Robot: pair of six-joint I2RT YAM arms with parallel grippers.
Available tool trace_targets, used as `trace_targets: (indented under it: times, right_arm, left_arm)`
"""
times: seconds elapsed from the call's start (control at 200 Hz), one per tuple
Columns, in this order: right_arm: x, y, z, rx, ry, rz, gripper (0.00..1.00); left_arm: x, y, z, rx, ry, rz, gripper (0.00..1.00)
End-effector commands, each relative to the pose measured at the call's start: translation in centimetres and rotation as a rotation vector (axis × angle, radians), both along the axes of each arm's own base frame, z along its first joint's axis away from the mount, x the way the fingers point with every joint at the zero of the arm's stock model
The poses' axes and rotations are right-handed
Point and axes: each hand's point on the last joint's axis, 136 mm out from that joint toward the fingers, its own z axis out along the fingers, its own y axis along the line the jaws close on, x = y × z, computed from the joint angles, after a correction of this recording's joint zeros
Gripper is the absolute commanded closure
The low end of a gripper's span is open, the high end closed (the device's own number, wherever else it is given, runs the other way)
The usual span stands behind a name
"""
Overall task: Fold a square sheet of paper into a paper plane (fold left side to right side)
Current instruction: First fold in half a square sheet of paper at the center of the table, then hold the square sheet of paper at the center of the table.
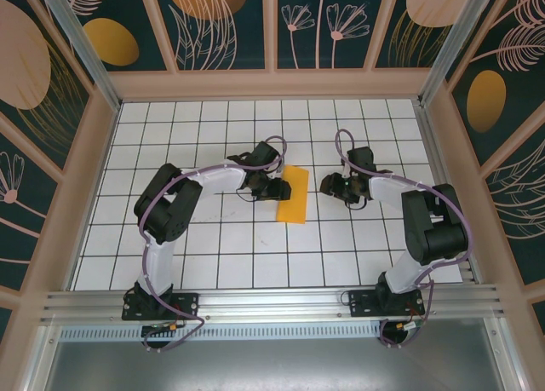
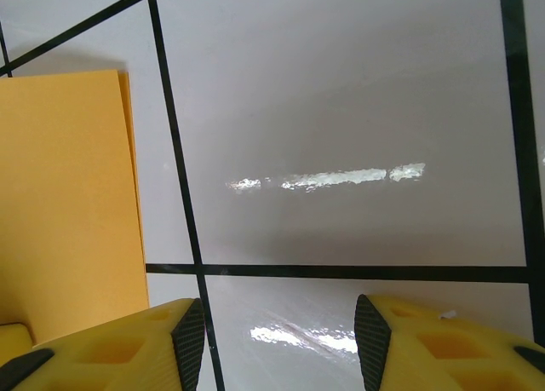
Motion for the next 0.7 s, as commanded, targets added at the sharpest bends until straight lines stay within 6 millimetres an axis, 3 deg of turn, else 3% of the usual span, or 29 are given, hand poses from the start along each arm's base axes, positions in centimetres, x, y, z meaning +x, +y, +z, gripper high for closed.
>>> trace_targets:
  times: [0.0, 0.16, 0.32, 0.48, 0.601, 0.696]
  right_arm:
    - [0.0, 0.6, 1.0, 0.032, -0.023, 0.006, 0.47]
    - [0.0, 1.3, 1.4, 0.053, -0.030, 0.020, 0.47]
    - [0.0, 3.2, 2.5, 0.146, -0.049, 0.053, 0.50]
    - [-0.1, 6.1, 3.9, 0.295, -0.062, 0.105, 0.70]
    - [-0.1, 7.6, 3.3, 0.317, -0.038, 0.128, 0.82]
    - [0.0, 8.4, 2.6, 0.313, -0.017, 0.135, 0.87]
  left_arm:
    - [-1.6, 1.1, -4.6, 0.103, 0.059, -0.023, 0.50]
    - [-1.7, 1.1, -4.7, 0.108, 0.062, -0.021, 0.49]
    - [-1.7, 1.2, -4.7, 0.112, 0.060, -0.018, 0.49]
    - [-1.7, 1.3, -4.8, 0.115, 0.061, -0.018, 0.50]
    - [-1.7, 1.4, -5.0, 0.118, 0.064, -0.015, 0.49]
    - [-1.8, 1.4, -5.0, 0.120, 0.065, -0.015, 0.50]
